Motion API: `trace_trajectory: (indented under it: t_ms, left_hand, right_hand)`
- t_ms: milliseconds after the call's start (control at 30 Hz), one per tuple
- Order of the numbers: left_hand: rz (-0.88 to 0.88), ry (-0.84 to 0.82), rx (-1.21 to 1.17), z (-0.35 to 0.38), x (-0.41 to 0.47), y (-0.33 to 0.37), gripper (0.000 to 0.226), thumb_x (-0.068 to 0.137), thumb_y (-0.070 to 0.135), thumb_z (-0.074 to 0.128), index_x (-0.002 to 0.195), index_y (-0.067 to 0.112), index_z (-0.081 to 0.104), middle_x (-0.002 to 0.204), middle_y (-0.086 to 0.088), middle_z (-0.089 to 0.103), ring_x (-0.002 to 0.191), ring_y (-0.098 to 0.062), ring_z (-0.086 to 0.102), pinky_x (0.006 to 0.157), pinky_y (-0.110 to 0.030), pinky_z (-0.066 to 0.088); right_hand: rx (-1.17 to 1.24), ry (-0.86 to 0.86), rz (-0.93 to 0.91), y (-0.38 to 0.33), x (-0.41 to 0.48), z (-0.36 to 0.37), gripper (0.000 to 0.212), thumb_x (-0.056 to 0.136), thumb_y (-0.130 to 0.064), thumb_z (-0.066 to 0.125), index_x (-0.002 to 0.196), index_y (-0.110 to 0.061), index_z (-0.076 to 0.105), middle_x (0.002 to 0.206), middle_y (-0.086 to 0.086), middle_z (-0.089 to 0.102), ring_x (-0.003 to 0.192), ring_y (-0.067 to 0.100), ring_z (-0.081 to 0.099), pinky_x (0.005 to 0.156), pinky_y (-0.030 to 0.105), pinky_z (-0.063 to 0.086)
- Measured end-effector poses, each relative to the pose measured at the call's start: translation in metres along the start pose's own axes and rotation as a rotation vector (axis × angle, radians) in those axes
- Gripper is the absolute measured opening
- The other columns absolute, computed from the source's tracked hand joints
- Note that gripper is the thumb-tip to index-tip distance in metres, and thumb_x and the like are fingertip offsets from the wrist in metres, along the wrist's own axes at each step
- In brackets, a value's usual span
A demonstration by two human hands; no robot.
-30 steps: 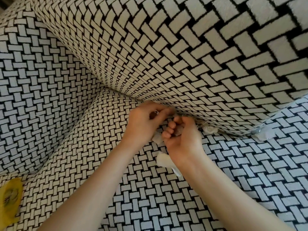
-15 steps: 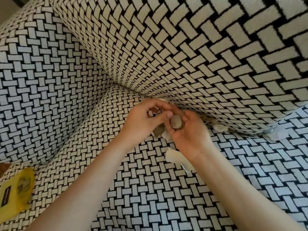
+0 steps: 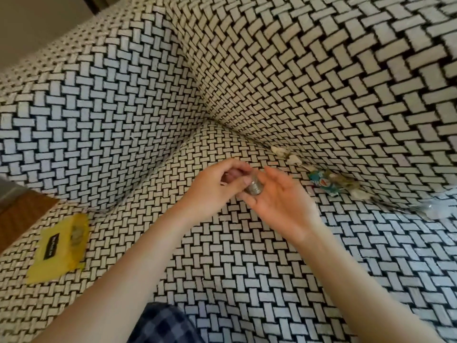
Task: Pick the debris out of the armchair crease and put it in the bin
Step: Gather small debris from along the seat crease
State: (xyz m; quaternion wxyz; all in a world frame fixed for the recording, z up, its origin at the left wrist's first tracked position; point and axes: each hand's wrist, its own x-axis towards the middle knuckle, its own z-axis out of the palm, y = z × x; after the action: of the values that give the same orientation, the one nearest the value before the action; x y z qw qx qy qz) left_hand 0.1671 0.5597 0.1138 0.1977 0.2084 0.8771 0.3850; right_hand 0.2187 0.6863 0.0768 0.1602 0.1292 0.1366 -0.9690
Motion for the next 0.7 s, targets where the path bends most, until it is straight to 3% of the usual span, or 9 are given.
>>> trace_trajectory:
  t_ms: [133,267,433,567,700]
  left_hand:
    - [-0.057,0.056,0.008,-0.031,-0.025,-0.018,0.019,0.086,0.022,0.061,0.101,0.032,0.059,0.094,0.016,0.061,0.090,0.000,0.057,0.079,-0.014,0.049]
    - [-0.110,0.173,-0.063,-0.054,-0.050,-0.041,0.019,0.087,0.016,0.060,0.093,0.034,0.058,0.093,0.019,0.060,0.090,0.001,0.057,0.081,-0.013,0.046]
    - [-0.216,0.374,-0.105,-0.073,-0.079,-0.080,0.016,0.092,0.013,0.051,0.102,0.023,0.059,0.092,0.021,0.055,0.082,0.009,0.050,0.064,0.001,0.042]
    - [-0.252,0.508,-0.100,-0.089,-0.092,-0.103,0.018,0.093,0.009,0.049,0.102,0.020,0.059,0.097,0.011,0.057,0.093,-0.005,0.053,0.074,-0.010,0.041]
    - [-0.278,0.610,-0.098,-0.109,-0.107,-0.125,0.020,0.092,0.005,0.050,0.103,0.019,0.060,0.091,0.014,0.058,0.083,0.003,0.053,0.066,0.001,0.041]
  right_hand:
    - [-0.087,0.026,0.034,0.032,0.012,0.026,0.040,0.089,-0.017,0.038,0.116,0.007,0.052,0.111,0.019,0.062,0.107,0.024,0.060,0.094,0.034,0.047]
    - [-0.177,0.050,0.077,0.071,0.027,0.050,0.027,0.094,-0.001,0.034,0.098,0.005,0.060,0.096,0.015,0.070,0.093,0.019,0.066,0.084,0.029,0.053]
    - [-0.282,0.115,0.213,0.127,0.059,0.073,0.029,0.096,0.002,0.029,0.112,0.010,0.052,0.111,0.022,0.060,0.109,0.027,0.057,0.087,0.032,0.050]
    - [-0.267,0.170,0.259,0.154,0.081,0.093,0.035,0.096,0.004,0.027,0.127,0.015,0.040,0.132,0.029,0.047,0.125,0.033,0.045,0.097,0.039,0.040]
    - [-0.323,0.143,0.305,0.180,0.094,0.108,0.036,0.096,0.006,0.026,0.128,0.013,0.041,0.135,0.026,0.046,0.127,0.032,0.044,0.103,0.040,0.036]
